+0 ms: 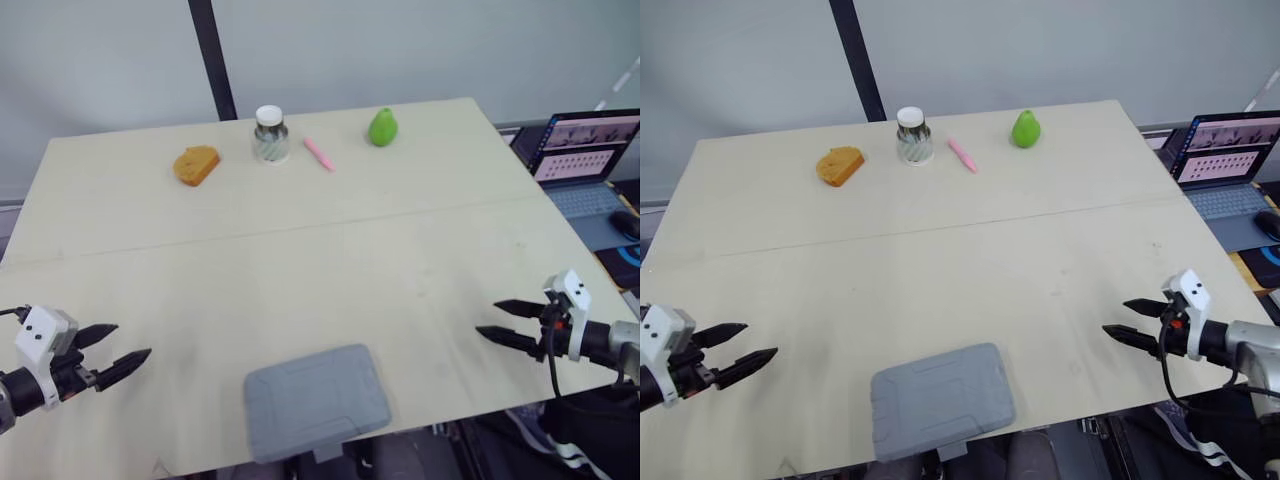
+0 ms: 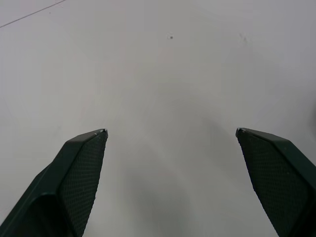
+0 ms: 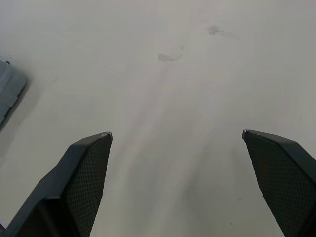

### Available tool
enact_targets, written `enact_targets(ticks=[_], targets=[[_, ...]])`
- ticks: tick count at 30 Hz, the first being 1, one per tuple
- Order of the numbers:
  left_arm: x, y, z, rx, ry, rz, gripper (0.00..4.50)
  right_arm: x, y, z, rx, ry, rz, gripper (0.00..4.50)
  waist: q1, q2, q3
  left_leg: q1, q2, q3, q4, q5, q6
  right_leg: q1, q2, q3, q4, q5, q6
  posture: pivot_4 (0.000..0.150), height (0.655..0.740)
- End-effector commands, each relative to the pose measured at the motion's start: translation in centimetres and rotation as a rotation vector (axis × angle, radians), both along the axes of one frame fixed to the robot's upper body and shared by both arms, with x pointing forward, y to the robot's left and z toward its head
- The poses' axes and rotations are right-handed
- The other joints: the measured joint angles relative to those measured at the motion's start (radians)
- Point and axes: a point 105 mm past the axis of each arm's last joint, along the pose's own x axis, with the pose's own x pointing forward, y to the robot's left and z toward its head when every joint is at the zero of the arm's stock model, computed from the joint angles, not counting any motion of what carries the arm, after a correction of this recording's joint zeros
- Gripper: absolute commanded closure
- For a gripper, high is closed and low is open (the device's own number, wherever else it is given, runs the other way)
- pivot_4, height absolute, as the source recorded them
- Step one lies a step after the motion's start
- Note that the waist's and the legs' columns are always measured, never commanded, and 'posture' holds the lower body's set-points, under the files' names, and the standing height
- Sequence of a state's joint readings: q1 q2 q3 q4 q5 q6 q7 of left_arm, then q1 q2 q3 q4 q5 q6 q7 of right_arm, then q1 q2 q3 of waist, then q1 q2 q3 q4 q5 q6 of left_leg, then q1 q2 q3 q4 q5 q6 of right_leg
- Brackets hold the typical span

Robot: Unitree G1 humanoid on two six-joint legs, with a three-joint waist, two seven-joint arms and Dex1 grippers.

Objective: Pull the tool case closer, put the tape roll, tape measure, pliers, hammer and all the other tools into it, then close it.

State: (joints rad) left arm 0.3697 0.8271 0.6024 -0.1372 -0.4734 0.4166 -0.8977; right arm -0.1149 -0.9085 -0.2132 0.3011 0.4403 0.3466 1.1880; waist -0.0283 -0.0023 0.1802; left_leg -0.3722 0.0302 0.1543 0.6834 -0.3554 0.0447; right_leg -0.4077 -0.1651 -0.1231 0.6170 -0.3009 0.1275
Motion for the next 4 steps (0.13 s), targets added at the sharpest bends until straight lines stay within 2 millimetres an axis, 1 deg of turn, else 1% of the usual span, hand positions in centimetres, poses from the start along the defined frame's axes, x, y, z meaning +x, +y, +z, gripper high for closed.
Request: enact_targets(ticks=[1,4], targets=[[0.08,0.58,0.64,0.023,-0.026,0.007,0.04,0.39,-0.54,1.06,-0.010,-0.057,0.005,0.00,0.000,0.000,0.000,0.000,0.000,0.000,0.000,0.000,0.000,0.000,0.000,0.000,0.000,0.000,0.000,0.150,0.7400],[0.15,0.57,0.60,0.024,-0.022,0.004,0.04,0.70,-0.39,0.88,-0.007,-0.068,0.003,0.00,0.000,0.000,0.000,0.001,0.000,0.000,0.000,0.000,0.000,0.000,0.000,0.000,0.001,0.000,0.000,0.150,0.7400]])
